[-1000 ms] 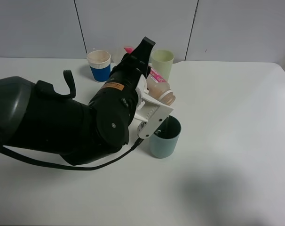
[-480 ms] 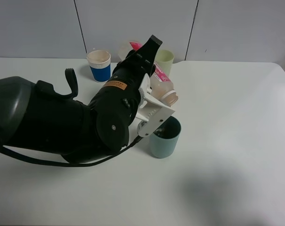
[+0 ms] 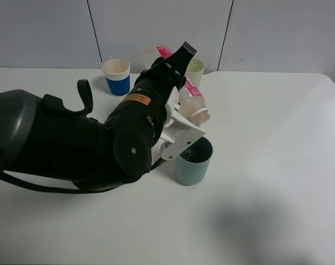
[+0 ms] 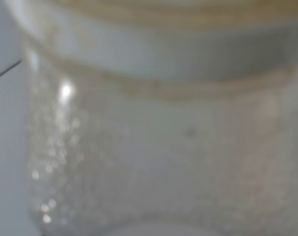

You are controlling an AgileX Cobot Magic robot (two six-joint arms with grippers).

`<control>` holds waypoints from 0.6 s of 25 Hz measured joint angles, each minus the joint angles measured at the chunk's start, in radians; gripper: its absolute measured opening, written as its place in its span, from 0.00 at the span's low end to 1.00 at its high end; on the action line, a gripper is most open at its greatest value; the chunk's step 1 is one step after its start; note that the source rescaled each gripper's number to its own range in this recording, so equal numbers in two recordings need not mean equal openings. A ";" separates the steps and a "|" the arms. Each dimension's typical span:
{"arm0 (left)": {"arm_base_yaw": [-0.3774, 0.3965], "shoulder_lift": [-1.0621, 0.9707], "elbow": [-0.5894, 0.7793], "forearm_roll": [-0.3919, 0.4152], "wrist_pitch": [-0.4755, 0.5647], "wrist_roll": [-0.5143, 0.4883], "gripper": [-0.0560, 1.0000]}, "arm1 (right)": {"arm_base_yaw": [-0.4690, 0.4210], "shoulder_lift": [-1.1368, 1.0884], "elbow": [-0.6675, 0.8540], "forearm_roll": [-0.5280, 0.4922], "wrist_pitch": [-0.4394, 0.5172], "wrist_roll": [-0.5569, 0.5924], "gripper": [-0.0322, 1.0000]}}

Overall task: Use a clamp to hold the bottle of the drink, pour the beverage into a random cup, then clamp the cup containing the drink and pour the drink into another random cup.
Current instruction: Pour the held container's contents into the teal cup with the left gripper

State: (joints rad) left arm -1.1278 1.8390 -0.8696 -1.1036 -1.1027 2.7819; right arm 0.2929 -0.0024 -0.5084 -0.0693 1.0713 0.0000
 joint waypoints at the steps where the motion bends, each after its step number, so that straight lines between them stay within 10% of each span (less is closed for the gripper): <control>1: 0.000 0.000 0.000 0.002 -0.001 0.010 0.06 | 0.000 0.000 0.000 0.000 0.000 0.000 0.75; 15: 0.000 0.000 0.000 0.013 -0.012 0.019 0.06 | 0.000 0.000 0.000 0.000 0.000 0.000 0.75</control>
State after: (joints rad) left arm -1.1278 1.8390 -0.8696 -1.0907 -1.1143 2.8009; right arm 0.2929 -0.0024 -0.5084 -0.0693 1.0713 0.0000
